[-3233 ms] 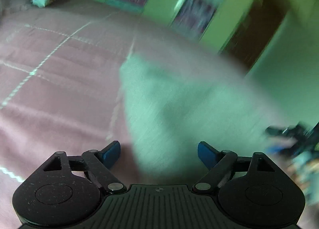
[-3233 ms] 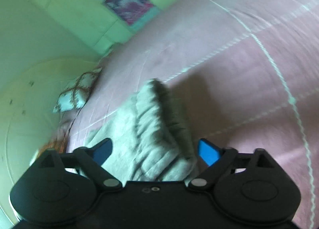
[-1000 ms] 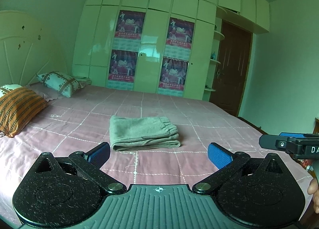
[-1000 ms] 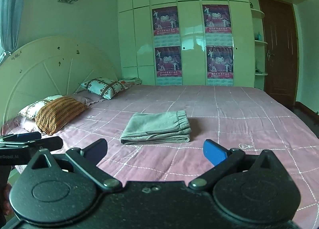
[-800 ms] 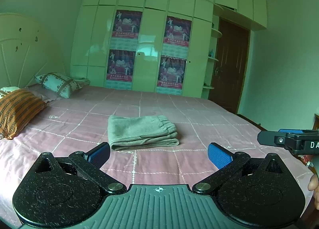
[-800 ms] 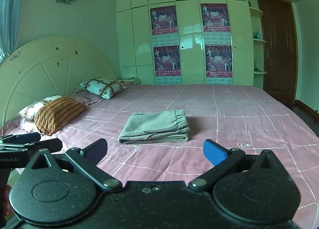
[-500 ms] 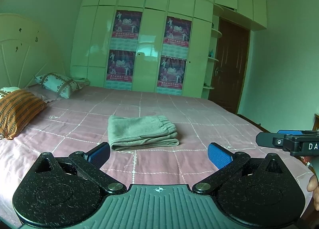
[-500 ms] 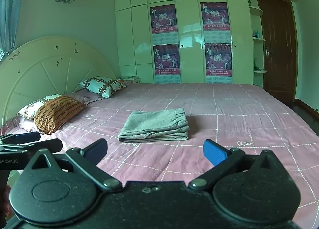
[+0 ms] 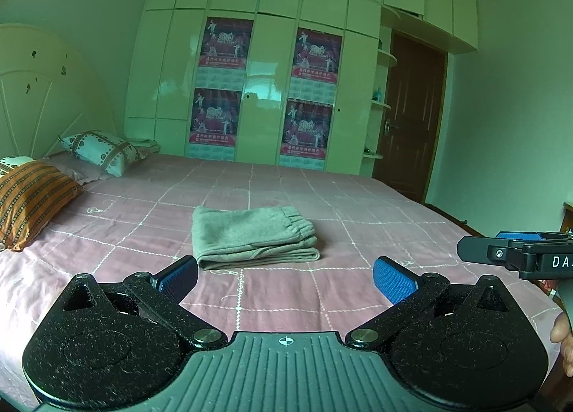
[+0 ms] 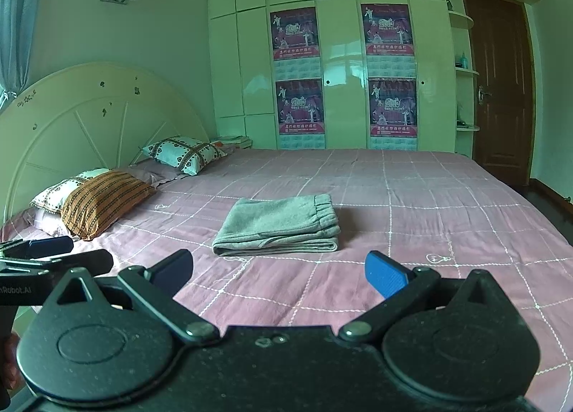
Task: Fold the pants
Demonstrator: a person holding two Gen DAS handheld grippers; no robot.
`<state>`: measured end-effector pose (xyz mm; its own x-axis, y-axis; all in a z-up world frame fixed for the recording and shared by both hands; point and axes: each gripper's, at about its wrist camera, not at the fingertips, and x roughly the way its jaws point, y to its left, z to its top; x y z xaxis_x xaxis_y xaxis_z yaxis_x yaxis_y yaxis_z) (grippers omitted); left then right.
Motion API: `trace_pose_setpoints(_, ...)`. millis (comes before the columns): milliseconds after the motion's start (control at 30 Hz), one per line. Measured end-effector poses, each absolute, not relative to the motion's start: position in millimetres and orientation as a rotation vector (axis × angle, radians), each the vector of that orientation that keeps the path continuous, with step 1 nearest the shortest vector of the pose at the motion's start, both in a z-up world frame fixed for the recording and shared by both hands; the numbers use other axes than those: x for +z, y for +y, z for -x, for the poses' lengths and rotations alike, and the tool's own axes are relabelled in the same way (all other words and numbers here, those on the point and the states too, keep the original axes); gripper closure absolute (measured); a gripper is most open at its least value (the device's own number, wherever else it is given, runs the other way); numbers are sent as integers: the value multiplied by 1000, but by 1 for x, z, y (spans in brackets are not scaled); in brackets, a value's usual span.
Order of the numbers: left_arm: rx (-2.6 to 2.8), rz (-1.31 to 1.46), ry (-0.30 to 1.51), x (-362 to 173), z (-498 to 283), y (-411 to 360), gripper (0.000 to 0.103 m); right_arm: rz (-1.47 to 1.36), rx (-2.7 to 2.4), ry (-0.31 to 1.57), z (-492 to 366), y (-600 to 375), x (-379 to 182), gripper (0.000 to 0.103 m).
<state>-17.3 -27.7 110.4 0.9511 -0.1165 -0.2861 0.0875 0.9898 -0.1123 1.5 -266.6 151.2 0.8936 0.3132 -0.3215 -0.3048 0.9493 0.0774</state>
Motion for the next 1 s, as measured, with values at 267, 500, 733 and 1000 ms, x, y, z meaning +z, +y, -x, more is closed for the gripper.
trace_pose_setpoints(267,-103,102,289,111,19,-28,0,-24,320,337,-1,-266,151,6)
trace_pose_setpoints(500,-105,103,291,111,18,-28,0,-23,320,337,-2,-267,152,6)
trace_pose_setpoints(733,-108,101,290,111,17,-28,0,-23,323,340,-2,-268,151,6)
trace_pose_setpoints(1000,-103,88,294,111,17,-27,0,-23,322,339,-2,-267,152,6)
